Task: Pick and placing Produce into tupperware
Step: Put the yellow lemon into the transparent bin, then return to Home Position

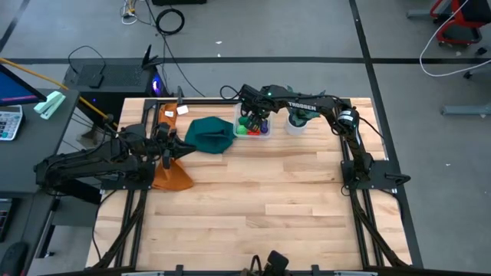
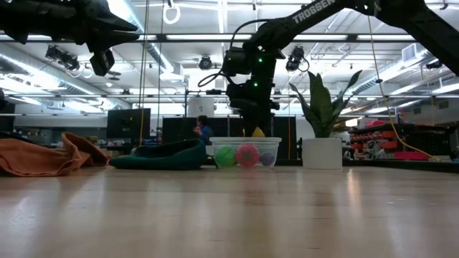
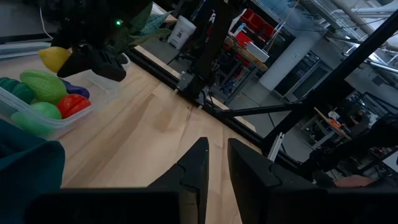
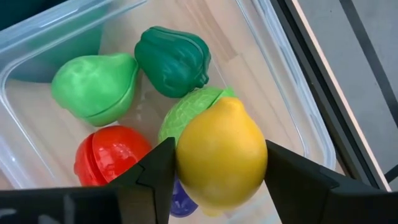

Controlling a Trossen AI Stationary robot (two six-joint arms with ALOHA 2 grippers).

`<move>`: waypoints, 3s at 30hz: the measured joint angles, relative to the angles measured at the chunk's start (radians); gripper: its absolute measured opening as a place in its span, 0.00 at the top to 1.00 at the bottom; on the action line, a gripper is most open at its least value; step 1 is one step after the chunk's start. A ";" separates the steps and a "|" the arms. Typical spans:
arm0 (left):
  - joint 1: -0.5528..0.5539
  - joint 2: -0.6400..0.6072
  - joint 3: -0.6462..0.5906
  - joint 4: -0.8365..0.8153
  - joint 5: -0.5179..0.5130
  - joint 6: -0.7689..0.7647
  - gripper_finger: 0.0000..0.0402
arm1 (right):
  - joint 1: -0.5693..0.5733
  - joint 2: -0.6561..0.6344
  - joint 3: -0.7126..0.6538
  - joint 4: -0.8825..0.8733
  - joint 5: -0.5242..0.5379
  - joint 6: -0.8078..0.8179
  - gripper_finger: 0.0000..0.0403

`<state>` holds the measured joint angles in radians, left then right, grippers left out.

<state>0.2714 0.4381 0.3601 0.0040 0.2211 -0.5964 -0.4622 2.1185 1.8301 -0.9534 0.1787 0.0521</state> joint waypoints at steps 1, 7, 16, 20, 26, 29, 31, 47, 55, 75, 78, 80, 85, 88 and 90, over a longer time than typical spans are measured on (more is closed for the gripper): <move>0.000 0.000 0.000 0.000 0.000 0.000 0.83 | 0.000 0.000 0.000 0.000 -0.001 0.000 0.55; 0.000 0.000 0.000 0.000 0.000 0.000 0.82 | 0.000 0.000 0.000 0.000 -0.012 -0.001 0.55; -0.001 0.000 0.000 0.000 0.001 0.000 0.84 | 0.000 0.000 0.000 0.000 -0.025 -0.022 0.52; -0.001 0.000 0.000 0.000 0.001 0.000 0.83 | 0.000 0.000 0.000 0.000 -0.024 -0.022 0.50; -0.001 0.000 0.000 0.000 0.001 0.000 0.82 | 0.000 0.000 0.000 0.001 -0.024 -0.022 0.49; -0.001 0.000 0.000 0.000 0.001 0.002 0.82 | 0.000 0.000 0.000 0.001 -0.024 -0.022 0.49; -0.001 0.000 0.000 0.000 0.001 0.004 0.83 | 0.000 0.000 0.002 0.000 -0.024 -0.022 0.50; 0.000 0.000 0.000 0.000 0.001 0.005 0.84 | 0.041 -0.001 0.181 -0.140 -0.141 -0.032 0.87; 0.000 0.000 0.000 0.000 0.001 0.002 0.84 | 0.073 -0.102 0.189 -0.237 -0.257 -0.076 0.99; 0.001 0.000 0.000 0.005 -0.079 0.007 0.85 | 0.200 -1.094 -0.844 0.545 -0.340 0.261 1.00; 0.001 0.000 0.000 0.010 -0.096 0.007 0.84 | 0.220 -1.201 -0.946 0.617 -0.337 0.324 1.00; 0.001 0.000 0.000 0.010 -0.111 0.007 0.84 | 0.231 -1.259 -1.000 0.649 -0.337 0.351 1.00; 0.000 0.000 0.000 0.010 -0.142 0.007 0.85 | 0.251 -1.395 -1.070 0.684 -0.334 0.396 1.00; 0.001 0.000 0.000 0.009 -0.164 0.007 0.86 | 0.261 -1.478 -1.081 0.685 -0.334 0.397 1.00; 0.001 0.000 0.000 0.009 -0.172 0.006 0.85 | 0.263 -1.534 -1.084 0.682 -0.334 0.399 1.00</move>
<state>0.2722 0.4381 0.3600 0.0128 0.0489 -0.5904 -0.1989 0.5841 0.7460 -0.2719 -0.1552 0.4506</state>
